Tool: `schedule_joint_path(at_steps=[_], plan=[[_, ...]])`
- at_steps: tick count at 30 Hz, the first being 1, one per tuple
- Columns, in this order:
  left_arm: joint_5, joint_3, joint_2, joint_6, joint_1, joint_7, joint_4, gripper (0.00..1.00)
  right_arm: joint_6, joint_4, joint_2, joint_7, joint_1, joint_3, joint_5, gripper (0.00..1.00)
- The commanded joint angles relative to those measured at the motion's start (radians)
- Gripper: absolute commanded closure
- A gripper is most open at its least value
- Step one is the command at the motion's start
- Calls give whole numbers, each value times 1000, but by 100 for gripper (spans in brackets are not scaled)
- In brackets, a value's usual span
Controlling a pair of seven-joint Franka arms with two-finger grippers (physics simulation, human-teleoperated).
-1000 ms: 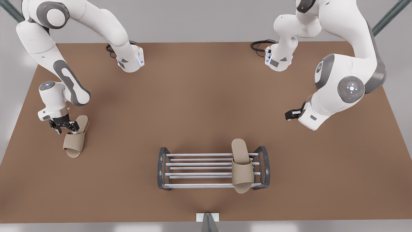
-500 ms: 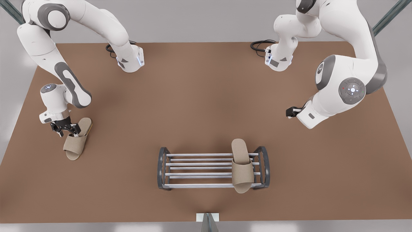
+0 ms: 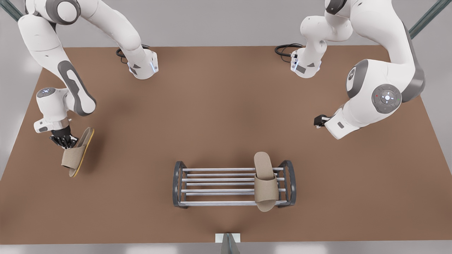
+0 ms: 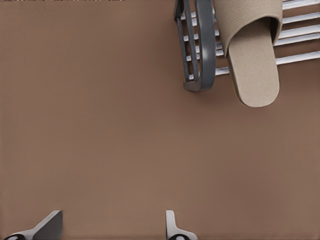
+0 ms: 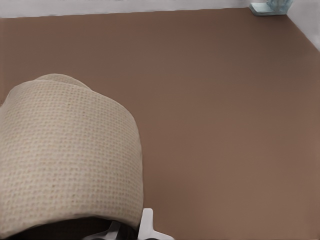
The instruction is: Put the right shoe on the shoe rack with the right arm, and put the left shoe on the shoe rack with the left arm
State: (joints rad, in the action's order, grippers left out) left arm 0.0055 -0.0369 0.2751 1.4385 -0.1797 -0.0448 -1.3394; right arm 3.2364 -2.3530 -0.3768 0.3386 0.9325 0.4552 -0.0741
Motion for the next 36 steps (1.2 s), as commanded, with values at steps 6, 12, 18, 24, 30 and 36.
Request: schedule_joint_path(at_steps=[6,12,18,24,30,36], plan=[[-9,-24,-86,194,74,69,-61,0,-654,87,283,-508,-1,276,4,79],[7,-23,-80,125,72,36,-58,0,-1153,458,289,-932,-90,559,4,79],[2,-26,-60,132,59,20,-50,0,-1738,1184,-80,-1447,-816,253,-368,79],[5,-23,-57,140,69,23,-44,0,-1735,1471,-235,-1659,-1336,-280,-358,79],[28,-21,-51,158,71,23,-44,0,-1452,1472,-264,-1711,-1472,-388,-355,79],[50,-21,-48,160,72,23,-44,0,-1055,1471,-352,-1744,-1506,-334,-348,79]])
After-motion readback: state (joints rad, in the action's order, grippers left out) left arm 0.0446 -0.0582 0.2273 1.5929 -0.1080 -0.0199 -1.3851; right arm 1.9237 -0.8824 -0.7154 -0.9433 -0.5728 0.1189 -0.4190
